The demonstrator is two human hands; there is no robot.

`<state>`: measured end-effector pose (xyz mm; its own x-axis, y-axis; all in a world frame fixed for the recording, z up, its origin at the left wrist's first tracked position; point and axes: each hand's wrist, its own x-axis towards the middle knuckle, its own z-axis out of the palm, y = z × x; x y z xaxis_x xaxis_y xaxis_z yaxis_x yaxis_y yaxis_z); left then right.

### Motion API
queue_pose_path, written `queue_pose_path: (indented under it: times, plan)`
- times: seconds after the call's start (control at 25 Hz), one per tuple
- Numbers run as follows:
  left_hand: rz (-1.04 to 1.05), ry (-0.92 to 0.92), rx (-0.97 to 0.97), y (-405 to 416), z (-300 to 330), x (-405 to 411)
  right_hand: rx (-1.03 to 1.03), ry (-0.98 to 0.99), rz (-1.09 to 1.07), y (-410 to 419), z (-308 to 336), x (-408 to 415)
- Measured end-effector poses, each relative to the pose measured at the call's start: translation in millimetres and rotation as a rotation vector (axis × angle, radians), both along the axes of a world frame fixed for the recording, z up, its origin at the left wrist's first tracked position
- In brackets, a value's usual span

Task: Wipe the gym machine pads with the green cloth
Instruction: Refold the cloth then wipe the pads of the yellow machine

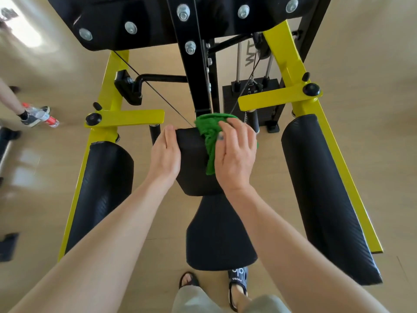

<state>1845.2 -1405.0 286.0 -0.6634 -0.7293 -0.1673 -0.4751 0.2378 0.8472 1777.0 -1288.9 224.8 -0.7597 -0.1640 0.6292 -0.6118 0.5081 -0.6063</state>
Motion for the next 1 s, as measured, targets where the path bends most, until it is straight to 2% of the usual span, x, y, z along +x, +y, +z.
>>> queue_pose_path:
  times: [0.24,0.4,0.56,0.88,1.0]
  plan:
    - [-0.024,0.023,-0.042,-3.8,-8.8,0.6,-0.607,-0.771,-0.275,-10.2,-20.7,19.7]
    - [-0.045,0.056,-0.106,-8.5,-17.9,-0.1,-0.769,-1.058,-0.383,-8.4,-48.5,25.4]
    - [-0.115,0.092,-0.128,-15.6,-24.2,2.9,-1.009,-1.234,-0.548,-13.6,-67.5,23.4]
    - [-0.169,0.209,-0.172,-23.2,-35.9,2.0,-1.242,-1.364,-0.802,-29.8,-86.7,37.2]
    - [-0.178,0.237,-0.179,-22.8,-36.9,2.5,-1.224,-1.446,-0.885,-39.8,-81.3,41.2]
